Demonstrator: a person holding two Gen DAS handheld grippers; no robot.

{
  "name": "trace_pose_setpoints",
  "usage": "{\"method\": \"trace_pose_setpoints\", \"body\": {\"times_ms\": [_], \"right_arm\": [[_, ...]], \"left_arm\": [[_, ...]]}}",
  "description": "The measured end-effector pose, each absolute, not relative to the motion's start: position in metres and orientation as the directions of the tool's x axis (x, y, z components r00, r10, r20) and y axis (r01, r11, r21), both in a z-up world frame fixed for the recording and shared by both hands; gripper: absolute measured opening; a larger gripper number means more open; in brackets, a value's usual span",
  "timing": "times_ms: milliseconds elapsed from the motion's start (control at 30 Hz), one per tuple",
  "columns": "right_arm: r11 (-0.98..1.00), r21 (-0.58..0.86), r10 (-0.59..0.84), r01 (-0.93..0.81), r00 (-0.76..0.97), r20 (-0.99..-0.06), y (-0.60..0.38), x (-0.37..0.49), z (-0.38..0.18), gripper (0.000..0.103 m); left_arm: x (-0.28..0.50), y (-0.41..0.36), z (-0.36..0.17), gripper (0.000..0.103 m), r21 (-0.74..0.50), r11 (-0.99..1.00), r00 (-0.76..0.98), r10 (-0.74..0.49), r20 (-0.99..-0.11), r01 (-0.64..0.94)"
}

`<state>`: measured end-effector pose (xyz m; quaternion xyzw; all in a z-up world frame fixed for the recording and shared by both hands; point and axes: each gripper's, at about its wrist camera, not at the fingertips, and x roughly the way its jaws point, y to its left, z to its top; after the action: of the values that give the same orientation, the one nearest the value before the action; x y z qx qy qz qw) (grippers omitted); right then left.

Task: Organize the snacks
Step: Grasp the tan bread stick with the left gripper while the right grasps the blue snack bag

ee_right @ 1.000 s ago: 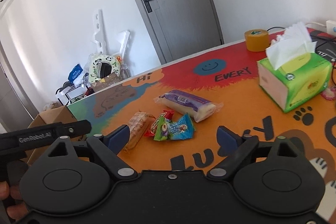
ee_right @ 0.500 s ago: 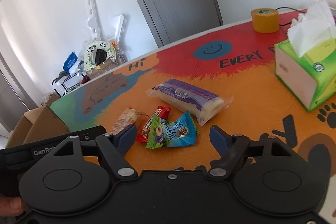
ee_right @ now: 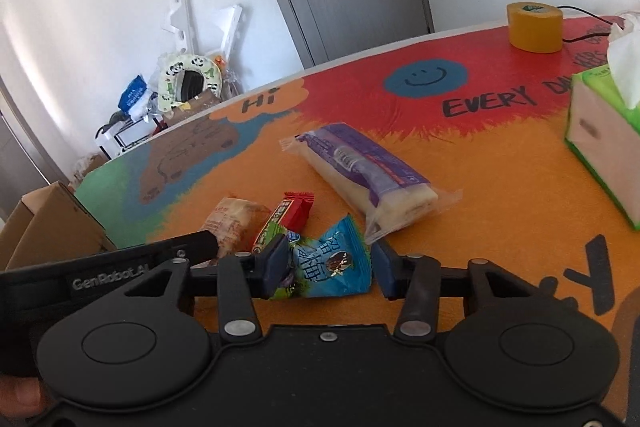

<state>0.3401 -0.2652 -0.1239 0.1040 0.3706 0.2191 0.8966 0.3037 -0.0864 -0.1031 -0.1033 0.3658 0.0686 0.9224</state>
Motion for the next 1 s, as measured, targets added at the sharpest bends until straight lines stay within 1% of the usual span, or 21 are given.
{"method": "trace_pose_setpoints", "body": {"times_ms": [67,100,133,167,233,333,367,400,467,633,733,767,833,867,900,933,1000], "right_arm": [[0.878,0.353,0.477,-0.322,0.633,-0.61,-0.268,0.338,-0.123,0.037],[0.874,0.36,0.485,-0.327,0.632,-0.604,-0.27,0.336,-0.122,0.032],[0.868,0.37,0.496,-0.332,0.628,-0.599,-0.272,0.335,-0.121,0.019],[0.858,0.386,0.512,-0.339,0.619,-0.596,-0.275,0.333,-0.12,0.018],[0.862,0.381,0.505,-0.333,0.621,-0.6,-0.277,0.33,-0.119,0.018],[0.862,0.386,0.506,-0.329,0.62,-0.6,-0.28,0.327,-0.12,0.018],[0.861,0.389,0.507,-0.328,0.62,-0.599,-0.281,0.325,-0.12,0.018],[0.861,0.391,0.507,-0.326,0.62,-0.599,-0.282,0.323,-0.12,0.017],[0.858,0.4,0.511,-0.324,0.62,-0.595,-0.285,0.32,-0.122,0.015],[0.858,0.414,0.507,-0.303,0.625,-0.594,-0.294,0.313,-0.121,0.011],[0.863,0.416,0.497,-0.286,0.625,-0.602,-0.297,0.309,-0.123,0.011],[0.866,0.416,0.492,-0.277,0.623,-0.608,-0.298,0.308,-0.123,0.011],[0.872,0.417,0.477,-0.256,0.631,-0.612,-0.299,0.306,-0.122,0.016],[0.875,0.416,0.471,-0.248,0.637,-0.61,-0.3,0.306,-0.121,0.02],[0.874,0.421,0.469,-0.242,0.641,-0.607,-0.3,0.307,-0.12,0.033],[0.874,0.426,0.467,-0.235,0.649,-0.6,-0.3,0.308,-0.119,0.04],[0.877,0.425,0.458,-0.223,0.657,-0.598,-0.297,0.311,-0.116,0.046]], "left_arm": [[0.304,-0.089,-0.105,0.07,-0.141,0.971,0.725,0.042,-0.687,-0.191],[0.304,-0.09,-0.106,0.069,-0.145,0.972,0.727,0.035,-0.685,-0.184],[0.304,-0.092,-0.106,0.066,-0.149,0.973,0.73,0.027,-0.683,-0.176],[0.304,-0.094,-0.106,0.062,-0.152,0.974,0.732,0.021,-0.681,-0.169],[0.304,-0.097,-0.107,0.058,-0.153,0.976,0.733,0.011,-0.681,-0.157],[0.304,-0.101,-0.113,0.048,-0.159,0.976,0.718,-0.005,-0.696,-0.147],[0.301,-0.102,-0.113,0.044,-0.151,0.979,0.727,-0.001,-0.687,-0.141],[0.3,-0.102,-0.114,0.042,-0.147,0.98,0.727,-0.003,-0.687,-0.135],[0.297,-0.101,-0.115,0.033,-0.152,0.979,0.731,-0.006,-0.682,-0.134],[0.29,-0.097,-0.113,0.033,-0.173,0.976,0.731,-0.023,-0.682,-0.13],[0.283,-0.096,-0.113,0.033,-0.18,0.975,0.732,-0.029,-0.681,-0.129],[0.28,-0.096,-0.113,0.033,-0.179,0.975,0.732,-0.028,-0.681,-0.129],[0.277,-0.095,-0.113,0.033,-0.179,0.975,0.731,-0.026,-0.681,-0.132],[0.276,-0.094,-0.113,0.033,-0.177,0.975,0.731,-0.021,-0.682,-0.137],[0.275,-0.092,-0.112,0.033,-0.177,0.974,0.731,-0.016,-0.682,-0.143],[0.274,-0.091,-0.111,0.033,-0.177,0.973,0.733,-0.011,-0.68,-0.15],[0.273,-0.088,-0.108,0.033,-0.173,0.973,0.739,-0.004,-0.674,-0.153]]}}
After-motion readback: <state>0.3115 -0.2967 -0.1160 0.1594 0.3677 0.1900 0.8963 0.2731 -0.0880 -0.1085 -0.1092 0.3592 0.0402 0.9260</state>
